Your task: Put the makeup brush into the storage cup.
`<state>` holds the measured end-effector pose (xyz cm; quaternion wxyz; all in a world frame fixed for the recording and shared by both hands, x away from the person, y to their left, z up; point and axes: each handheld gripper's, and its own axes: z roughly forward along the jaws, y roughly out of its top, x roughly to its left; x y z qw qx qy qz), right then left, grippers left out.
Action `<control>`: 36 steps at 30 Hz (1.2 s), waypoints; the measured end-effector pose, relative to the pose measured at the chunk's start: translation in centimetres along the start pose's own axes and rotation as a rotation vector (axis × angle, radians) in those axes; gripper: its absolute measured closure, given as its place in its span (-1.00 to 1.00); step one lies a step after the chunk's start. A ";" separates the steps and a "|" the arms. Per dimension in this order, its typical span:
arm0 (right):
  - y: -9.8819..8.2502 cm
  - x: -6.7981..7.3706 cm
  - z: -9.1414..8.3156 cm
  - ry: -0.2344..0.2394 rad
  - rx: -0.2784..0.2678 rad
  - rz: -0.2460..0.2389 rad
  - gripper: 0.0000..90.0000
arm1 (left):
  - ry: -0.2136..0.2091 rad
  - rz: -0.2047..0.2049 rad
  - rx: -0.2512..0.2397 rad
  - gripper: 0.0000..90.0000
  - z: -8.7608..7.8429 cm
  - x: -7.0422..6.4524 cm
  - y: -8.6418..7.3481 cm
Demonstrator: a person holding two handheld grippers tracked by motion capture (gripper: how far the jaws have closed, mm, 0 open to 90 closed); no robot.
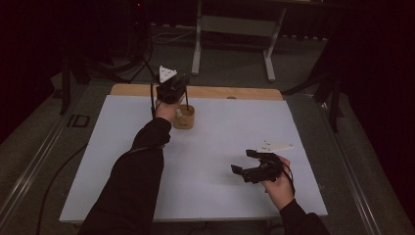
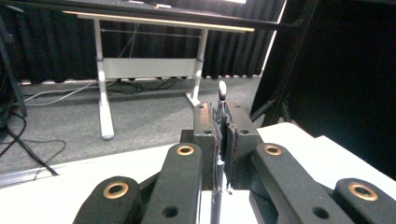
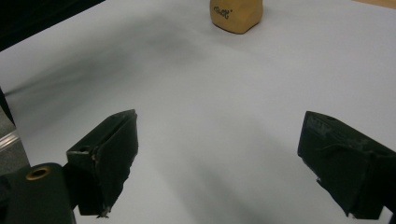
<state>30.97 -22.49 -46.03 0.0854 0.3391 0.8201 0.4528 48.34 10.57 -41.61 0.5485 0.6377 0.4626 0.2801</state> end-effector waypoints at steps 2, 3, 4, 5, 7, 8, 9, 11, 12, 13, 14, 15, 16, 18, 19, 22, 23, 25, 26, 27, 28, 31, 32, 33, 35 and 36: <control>0.0 0.0 0.0 -0.002 0.000 0.000 -0.73 | 0.010 0.005 0.013 0.88 0.1 0.1 -0.4; 0.0 0.0 0.0 -0.001 0.000 -0.001 -0.73 | 0.011 0.004 0.016 0.88 0.2 0.1 -0.6; 0.0 0.0 0.0 -0.003 -0.002 0.000 -0.73 | 0.015 0.001 0.022 0.88 0.3 0.2 -0.8; 0.0 0.0 0.0 -0.001 0.000 0.000 -0.73 | 0.011 0.000 0.028 0.88 0.3 0.2 -1.0; 0.0 0.0 0.0 -0.003 0.002 -0.001 -0.73 | 0.011 0.008 0.038 0.88 0.4 0.2 -1.3; 0.0 0.0 0.0 -0.002 0.003 -0.001 -0.73 | 0.007 0.011 0.042 0.88 0.5 0.2 -1.4; 0.0 0.0 0.0 -0.002 0.004 -0.001 -0.73 | 0.005 0.015 0.044 0.88 0.5 0.1 -1.6; 0.0 0.0 0.0 -0.002 0.005 0.000 -0.73 | 0.005 0.028 0.051 0.88 0.6 0.0 -1.8; 0.0 0.0 0.0 -0.002 0.003 0.000 -0.73 | 0.010 0.031 0.053 0.87 0.6 0.0 -1.9; 0.0 0.0 0.0 -0.001 0.003 0.000 -0.73 | 0.010 0.031 0.057 0.87 0.7 0.0 -1.9; 0.0 0.0 0.0 0.000 0.003 0.002 -0.73 | 0.012 0.036 0.064 0.88 0.7 -0.1 -2.1; 0.0 0.0 0.0 -0.001 0.002 0.000 -0.73 | 0.021 0.043 0.066 0.87 0.8 -0.1 -2.2; 0.0 0.0 0.0 0.000 0.003 0.001 -0.73 | 0.017 0.041 0.072 0.87 0.8 -0.1 -2.3; 0.0 0.0 0.0 0.001 0.003 0.004 -0.73 | 0.020 0.044 0.078 0.87 0.9 -0.1 -2.6; 0.0 0.0 0.0 0.001 0.004 0.003 -0.73 | 0.016 0.047 0.083 0.87 1.0 -0.1 -2.8; 0.0 0.0 0.0 0.002 0.003 0.003 -0.73 | 0.025 0.067 0.096 0.87 1.2 -0.2 -3.1; 0.0 0.0 0.0 0.002 0.002 0.004 -0.73 | 0.034 0.070 0.096 0.85 1.2 -0.2 -3.1; 0.0 -0.1 0.0 0.002 0.003 0.005 -0.73 | 0.041 0.072 0.097 0.85 1.3 -0.2 -3.1; 0.0 -0.1 0.0 0.001 0.003 0.003 -0.73 | 0.047 0.079 0.103 0.67 1.3 -0.3 -3.0; 0.0 -0.1 0.0 0.004 0.002 0.005 -0.73 | 0.052 0.089 0.108 0.55 1.3 -0.4 -3.0; 0.0 -0.1 0.0 0.004 0.002 0.004 -0.73 | 0.059 0.095 0.117 0.31 1.4 -0.5 -2.9; 0.0 -0.1 0.0 0.003 0.001 0.004 -0.73 | 0.076 0.103 0.131 -0.17 1.4 -0.5 -2.6; 0.0 -0.1 0.0 0.001 0.001 0.004 -0.73 | 0.073 0.097 0.134 -0.30 1.4 -0.5 -2.5; 0.0 -0.1 0.0 0.003 0.001 0.005 -0.73 | 0.068 0.091 0.143 -0.38 1.4 -0.4 -2.4; 0.0 0.0 0.0 0.001 -0.001 0.001 -0.73 | 0.063 0.081 0.157 -0.55 1.4 -0.3 -2.2; 0.0 -0.1 0.0 0.002 -0.002 0.002 -0.74 | 0.066 0.076 0.169 -0.62 1.5 -0.3 -2.1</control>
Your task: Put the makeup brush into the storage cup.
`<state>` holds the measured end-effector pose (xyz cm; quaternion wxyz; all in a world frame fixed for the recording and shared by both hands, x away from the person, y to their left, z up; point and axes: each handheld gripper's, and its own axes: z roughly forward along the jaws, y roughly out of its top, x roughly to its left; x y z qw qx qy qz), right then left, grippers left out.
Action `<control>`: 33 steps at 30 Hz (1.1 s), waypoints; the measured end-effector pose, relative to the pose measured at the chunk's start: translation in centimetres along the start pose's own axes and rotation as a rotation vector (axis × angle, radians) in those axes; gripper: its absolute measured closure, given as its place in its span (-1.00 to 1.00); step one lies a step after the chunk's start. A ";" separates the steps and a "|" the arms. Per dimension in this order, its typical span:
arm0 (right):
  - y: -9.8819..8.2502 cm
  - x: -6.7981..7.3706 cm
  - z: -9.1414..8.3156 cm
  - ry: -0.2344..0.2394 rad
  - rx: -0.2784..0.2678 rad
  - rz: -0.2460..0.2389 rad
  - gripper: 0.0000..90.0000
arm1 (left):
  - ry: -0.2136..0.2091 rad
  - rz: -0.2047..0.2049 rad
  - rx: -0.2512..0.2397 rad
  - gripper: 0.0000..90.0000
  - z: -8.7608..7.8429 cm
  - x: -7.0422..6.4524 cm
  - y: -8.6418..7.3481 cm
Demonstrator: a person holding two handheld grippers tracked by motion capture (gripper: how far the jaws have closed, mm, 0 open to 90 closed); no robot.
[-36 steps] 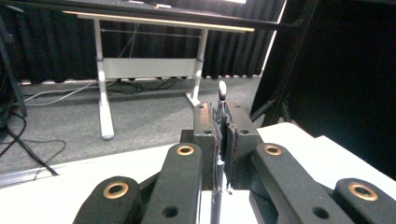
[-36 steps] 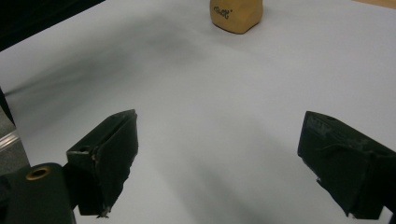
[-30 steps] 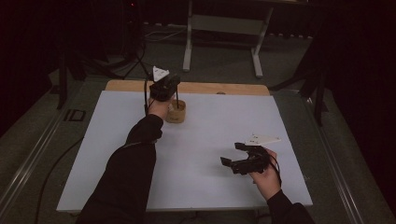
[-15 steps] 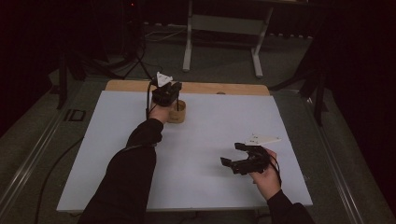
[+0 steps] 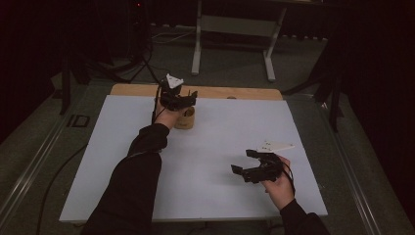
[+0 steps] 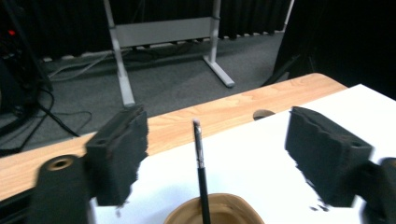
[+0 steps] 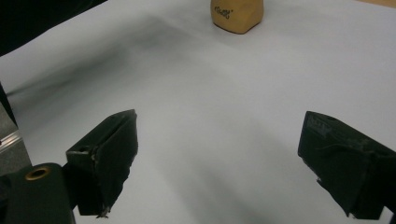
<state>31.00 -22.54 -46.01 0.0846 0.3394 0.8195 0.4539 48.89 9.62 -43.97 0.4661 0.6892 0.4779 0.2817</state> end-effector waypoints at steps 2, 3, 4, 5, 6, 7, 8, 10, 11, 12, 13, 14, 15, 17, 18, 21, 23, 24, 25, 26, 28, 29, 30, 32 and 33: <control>0.0 0.0 0.0 0.000 -0.005 0.001 -0.74 | -0.008 -0.010 0.012 -0.70 -0.1 0.2 0.1; 0.0 -0.1 -0.1 -0.001 -0.003 0.002 -0.74 | -0.022 -0.017 0.014 -0.78 -0.1 0.3 0.1; 0.0 -0.1 -0.1 -0.004 -0.002 0.002 -0.74 | -0.048 -0.028 0.021 -0.87 -0.2 0.5 0.2; 0.0 -0.1 0.0 -0.001 -0.002 0.002 -0.74 | -0.054 -0.039 0.023 -0.97 -0.3 0.6 0.2; 0.0 -0.1 0.0 -0.003 -0.001 0.002 -0.74 | -0.045 -0.041 0.028 -0.97 -0.3 0.6 0.3; 0.0 -0.1 0.0 -0.006 0.000 0.001 -0.74 | -0.068 -0.047 0.041 -0.98 -0.3 0.7 0.3; 0.0 -0.1 0.0 -0.002 0.000 0.002 -0.74 | -0.058 -0.045 0.037 -1.00 -0.4 0.7 0.4; 0.0 -0.1 0.0 -0.007 0.000 0.000 -0.74 | -0.076 -0.044 0.020 -1.00 -0.8 0.8 0.5; 0.0 -0.1 0.0 -0.003 0.001 0.002 -0.74 | -0.084 -0.045 0.015 -1.00 -0.9 0.8 0.6; 0.0 -0.1 0.0 -0.007 0.000 0.002 -0.74 | -0.085 -0.046 0.021 -1.00 -1.0 0.9 0.8; 0.0 -0.1 0.0 -0.008 0.001 0.003 -0.74 | -0.089 -0.044 0.009 -1.00 -1.3 0.9 0.9; 0.0 -0.2 0.0 -0.006 0.001 0.004 -0.74 | -0.100 -0.041 0.015 -1.00 -1.5 0.9 1.1; 0.0 -0.2 0.0 -0.008 -0.002 0.005 -0.74 | -0.095 -0.037 0.012 -1.00 -1.7 0.9 1.3; 0.0 -0.2 0.0 -0.007 -0.001 0.005 -0.74 | -0.109 -0.025 0.012 -1.00 -2.1 1.0 1.6; 0.0 -0.1 0.0 -0.007 -0.002 0.005 -0.74 | -0.111 -0.015 0.009 -1.00 -2.4 0.9 1.8; 0.1 -0.1 0.1 -0.007 -0.003 0.004 -0.74 | -0.116 -0.008 0.017 -1.00 -2.8 1.0 2.1; 0.1 -0.1 0.1 -0.006 -0.003 0.005 -0.74 | -0.134 -0.024 0.030 -1.00 -3.0 1.0 2.2; 0.1 -0.1 0.1 -0.008 -0.006 0.004 -0.74 | -0.148 -0.030 0.038 -1.00 -3.1 1.1 2.2; 0.1 -0.1 0.0 -0.007 -0.006 0.006 -0.74 | -0.145 -0.029 0.032 -1.00 -3.2 1.1 2.1; 0.1 -0.1 0.0 -0.007 -0.005 0.005 -0.74 | -0.152 -0.021 0.021 -1.00 -3.4 1.0 2.1; 0.1 -0.2 0.0 -0.006 -0.011 0.007 -0.74 | -0.166 -0.010 0.021 -1.00 -3.7 1.0 2.1; 0.1 -0.2 0.0 -0.005 -0.013 0.006 -0.74 | -0.172 0.000 0.014 -1.00 -3.9 0.9 2.0; 0.1 -0.2 0.0 -0.007 -0.014 0.005 -0.75 | -0.168 0.018 0.010 -1.00 -4.1 0.9 2.0; 0.1 -0.3 -0.1 -0.001 -0.015 0.012 -0.75 | -0.201 0.008 0.010 -1.00 -4.5 0.9 2.0; 0.1 -0.4 -0.1 -0.004 -0.017 0.011 -0.75 | -0.211 0.002 0.008 -1.00 -4.6 0.9 2.0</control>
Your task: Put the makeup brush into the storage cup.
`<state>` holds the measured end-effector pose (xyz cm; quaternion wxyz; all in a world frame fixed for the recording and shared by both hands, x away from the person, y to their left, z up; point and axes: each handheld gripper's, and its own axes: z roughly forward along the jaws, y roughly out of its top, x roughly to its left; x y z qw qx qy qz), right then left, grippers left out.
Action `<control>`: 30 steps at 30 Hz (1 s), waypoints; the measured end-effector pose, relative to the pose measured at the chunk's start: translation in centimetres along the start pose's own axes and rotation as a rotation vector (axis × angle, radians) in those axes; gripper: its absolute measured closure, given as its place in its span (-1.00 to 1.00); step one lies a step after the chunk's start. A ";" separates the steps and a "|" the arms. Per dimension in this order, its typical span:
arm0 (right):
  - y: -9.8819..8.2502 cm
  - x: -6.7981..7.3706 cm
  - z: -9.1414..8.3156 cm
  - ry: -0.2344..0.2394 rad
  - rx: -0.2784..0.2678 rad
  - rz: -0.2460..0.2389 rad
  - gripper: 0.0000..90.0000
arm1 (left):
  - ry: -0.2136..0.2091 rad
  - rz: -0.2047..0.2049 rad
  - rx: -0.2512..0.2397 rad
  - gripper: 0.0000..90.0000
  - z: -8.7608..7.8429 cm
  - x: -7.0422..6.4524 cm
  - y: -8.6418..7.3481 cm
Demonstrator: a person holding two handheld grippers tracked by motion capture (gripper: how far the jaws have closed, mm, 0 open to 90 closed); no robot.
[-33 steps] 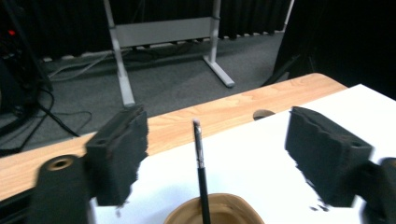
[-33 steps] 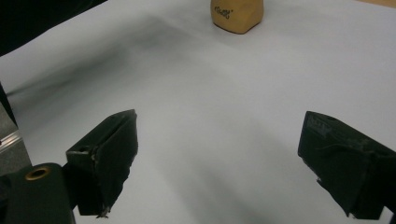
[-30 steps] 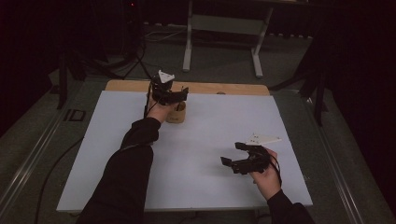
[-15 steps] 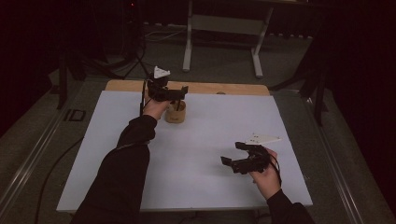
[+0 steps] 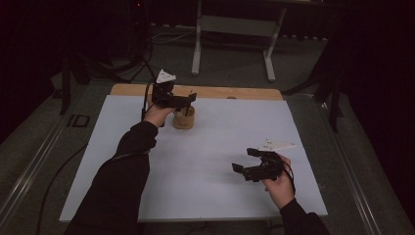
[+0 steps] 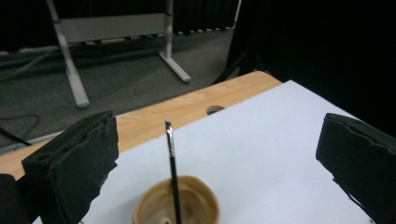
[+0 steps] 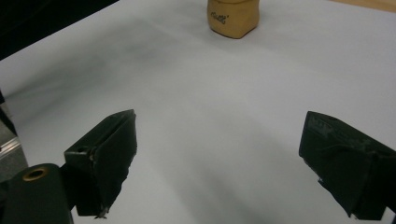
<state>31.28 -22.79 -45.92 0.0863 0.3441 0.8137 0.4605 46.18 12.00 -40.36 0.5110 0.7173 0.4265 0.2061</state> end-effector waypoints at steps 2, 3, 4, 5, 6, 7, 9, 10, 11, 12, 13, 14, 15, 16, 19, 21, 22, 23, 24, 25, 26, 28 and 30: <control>0.0 0.0 -0.1 0.002 -0.005 -0.005 -0.75 | -0.035 0.016 0.018 -1.00 -0.4 -0.2 -0.1; 0.0 0.0 -0.1 0.002 -0.005 -0.005 -0.75 | -0.035 0.016 0.018 -1.00 -0.4 -0.2 -0.1; 0.0 -0.1 -0.1 0.003 -0.012 -0.006 -0.75 | -0.045 0.023 0.029 -1.00 -0.6 -0.3 -0.3; 0.0 -0.1 -0.2 -0.006 -0.015 -0.021 -0.75 | -0.054 0.028 0.032 -1.00 -0.8 -0.3 -0.3; 0.0 -0.2 -0.2 -0.005 -0.018 -0.021 -0.75 | -0.074 0.032 0.037 -1.00 -1.0 -0.4 -0.4; 0.0 -0.3 -0.2 -0.004 -0.020 -0.019 -0.75 | -0.074 0.046 0.041 -1.00 -1.2 -0.6 -0.5; 0.0 -0.3 -0.2 -0.013 -0.019 -0.030 -0.75 | -0.111 0.049 0.030 -1.00 -1.7 -0.7 -0.6; 0.0 -0.4 -0.2 -0.012 -0.023 -0.029 -0.75 | -0.116 0.048 0.031 -1.00 -2.0 -0.7 -0.7; 0.0 -0.4 -0.3 -0.010 -0.025 -0.030 -0.75 | -0.133 0.046 0.028 -1.00 -2.3 -0.8 -0.7; 0.0 -0.5 -0.3 -0.013 -0.024 -0.034 -0.75 | -0.136 0.046 0.022 -1.00 -2.6 -0.8 -0.8; 0.0 -0.5 -0.3 -0.015 -0.028 -0.036 -0.75 | -0.148 0.049 0.023 -1.00 -2.9 -0.8 -0.9; 0.0 -0.5 -0.3 -0.008 -0.033 -0.035 -0.75 | -0.155 0.057 0.020 -1.00 -3.1 -0.9 -1.0; 0.0 -0.5 -0.4 -0.010 -0.031 -0.039 -0.75 | -0.149 0.069 0.015 -1.00 -3.4 -1.0 -1.2; 0.0 -0.4 -0.4 -0.014 -0.033 -0.043 -0.75 | -0.166 0.067 0.012 -1.00 -3.7 -1.1 -1.3; 0.1 -0.4 -0.5 -0.013 -0.038 -0.047 -0.75 | -0.199 0.085 0.000 -1.00 -4.5 -1.4 -1.7; 0.1 -0.4 -0.6 -0.003 -0.049 -0.045 -0.74 | -0.219 0.098 -0.001 -1.00 -5.0 -1.7 -2.1; 0.2 -0.5 -0.7 -0.008 -0.053 -0.048 -0.74 | -0.229 0.106 -0.006 -1.00 -5.3 -1.8 -2.3; 0.2 -0.5 -0.8 -0.002 -0.059 -0.049 -0.74 | -0.237 0.114 -0.004 -1.00 -5.5 -1.9 -2.6; 0.2 -0.6 -0.9 0.007 -0.060 -0.048 -0.74 | -0.257 0.115 -0.001 -1.00 -5.8 -2.0 -2.8; 0.2 -0.6 -0.9 0.005 -0.067 -0.051 -0.74 | -0.267 0.120 0.004 -1.00 -6.0 -2.1 -3.0; 0.1 -0.7 -1.0 0.008 -0.071 -0.056 -0.74 | -0.279 0.124 0.007 -1.00 -6.2 -2.2 -3.3; 0.1 -0.8 -1.1 0.026 -0.090 -0.061 -0.74 | -0.301 0.135 -0.004 -1.00 -6.7 -2.4 -3.8; 0.1 -1.0 -1.2 0.041 -0.090 -0.067 -0.74 | -0.319 0.140 -0.022 -1.00 -7.3 -2.6 -4.3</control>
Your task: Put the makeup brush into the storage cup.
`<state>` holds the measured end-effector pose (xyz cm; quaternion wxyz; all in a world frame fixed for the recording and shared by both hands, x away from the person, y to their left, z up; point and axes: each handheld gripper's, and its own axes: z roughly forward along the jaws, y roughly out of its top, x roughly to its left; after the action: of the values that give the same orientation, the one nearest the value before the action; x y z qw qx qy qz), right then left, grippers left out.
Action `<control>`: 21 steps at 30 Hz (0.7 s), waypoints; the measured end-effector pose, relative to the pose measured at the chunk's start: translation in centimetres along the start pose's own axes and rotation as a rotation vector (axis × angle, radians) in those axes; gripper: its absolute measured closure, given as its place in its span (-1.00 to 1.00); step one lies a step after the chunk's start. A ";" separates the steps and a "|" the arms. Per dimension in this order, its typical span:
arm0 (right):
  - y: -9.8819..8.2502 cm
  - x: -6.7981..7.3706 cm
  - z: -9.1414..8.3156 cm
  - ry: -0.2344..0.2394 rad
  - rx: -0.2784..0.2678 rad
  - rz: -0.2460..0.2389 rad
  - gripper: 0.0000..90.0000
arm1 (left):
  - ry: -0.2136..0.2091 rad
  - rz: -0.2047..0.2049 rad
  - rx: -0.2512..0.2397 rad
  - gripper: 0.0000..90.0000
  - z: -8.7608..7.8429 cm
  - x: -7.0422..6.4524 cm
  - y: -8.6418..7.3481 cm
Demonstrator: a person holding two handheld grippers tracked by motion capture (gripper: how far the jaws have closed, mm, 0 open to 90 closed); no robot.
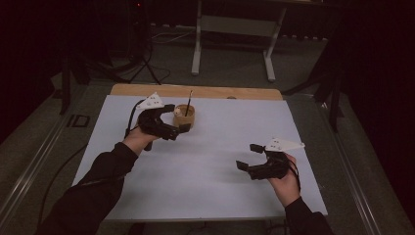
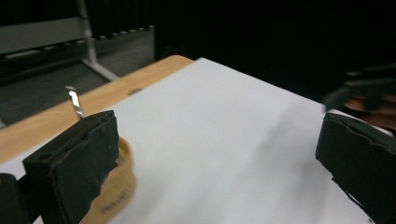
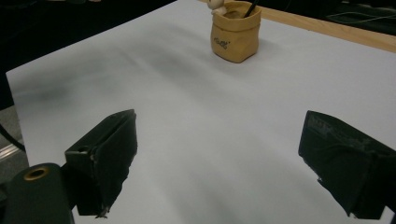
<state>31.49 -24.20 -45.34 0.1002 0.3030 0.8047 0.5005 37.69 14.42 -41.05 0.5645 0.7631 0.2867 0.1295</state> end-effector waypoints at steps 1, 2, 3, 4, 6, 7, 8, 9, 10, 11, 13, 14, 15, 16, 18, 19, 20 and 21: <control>0.0 -0.1 -0.1 0.014 -0.009 -0.002 -0.74 | -0.006 0.013 0.004 -1.00 -0.2 -0.2 -0.2; 0.0 -0.1 -0.1 0.017 -0.014 -0.004 -0.74 | -0.025 0.012 0.010 -1.00 -0.4 -0.4 -0.3; -0.1 -0.2 -0.2 0.024 -0.023 -0.007 -0.74 | -0.034 0.017 0.001 -1.00 -0.6 -0.6 -0.6; -0.1 -0.3 -0.2 0.033 -0.029 -0.006 -0.74 | -0.041 0.025 0.001 -1.00 -0.7 -0.8 -0.8; -0.2 -0.4 -0.3 0.047 -0.033 -0.014 -0.74 | -0.078 0.033 0.003 -1.00 -1.0 -1.1 -1.1; -0.3 -0.4 -0.3 0.059 -0.034 -0.023 -0.74 | -0.081 0.042 -0.003 -1.00 -1.1 -1.2 -1.3; -0.3 -0.5 -0.3 0.062 -0.036 -0.031 -0.74 | -0.089 0.044 -0.006 -1.00 -1.2 -1.3 -1.5; -0.4 -0.6 -0.4 0.066 -0.040 -0.038 -0.74 | -0.097 0.046 -0.010 -1.00 -1.4 -1.4 -1.7; -0.4 -0.6 -0.5 0.072 -0.042 -0.047 -0.74 | -0.107 0.047 -0.012 -1.00 -1.5 -1.5 -1.9; -0.4 -0.7 -0.6 0.078 -0.049 -0.054 -0.74 | -0.112 0.047 -0.012 -1.00 -1.6 -1.6 -2.1; -0.6 -0.8 -0.7 0.096 -0.060 -0.069 -0.74 | -0.112 0.052 -0.007 -1.00 -1.9 -1.8 -2.6; -0.7 -0.8 -0.7 0.098 -0.056 -0.077 -0.74 | -0.112 0.052 -0.007 -1.00 -2.1 -1.9 -2.9; -0.8 -0.8 -0.7 0.091 -0.045 -0.088 -0.74 | -0.115 0.052 -0.006 -1.00 -2.3 -2.0 -3.2; -0.9 -0.8 -0.7 0.099 -0.039 -0.095 -0.75 | -0.112 0.064 -0.014 -1.00 -2.5 -2.0 -3.5; -1.3 -0.8 -0.7 0.106 -0.034 -0.100 -0.75 | -0.110 0.067 -0.018 -1.00 -3.0 -2.0 -4.1; -1.5 -0.9 -0.7 0.103 -0.030 -0.104 -0.75 | -0.110 0.066 -0.018 -1.00 -3.2 -1.9 -4.4; -1.6 -0.9 -0.7 0.112 -0.037 -0.099 -0.75 | -0.112 0.064 -0.017 -1.00 -3.5 -1.9 -4.8; -1.6 -0.9 -0.7 0.112 -0.037 -0.099 -0.75 | -0.112 0.064 -0.017 -1.00 -3.5 -1.9 -4.8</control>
<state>31.26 -25.81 -46.54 0.0851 0.2324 0.8137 0.5259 32.95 17.03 -44.13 0.5817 0.7731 0.2292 0.1068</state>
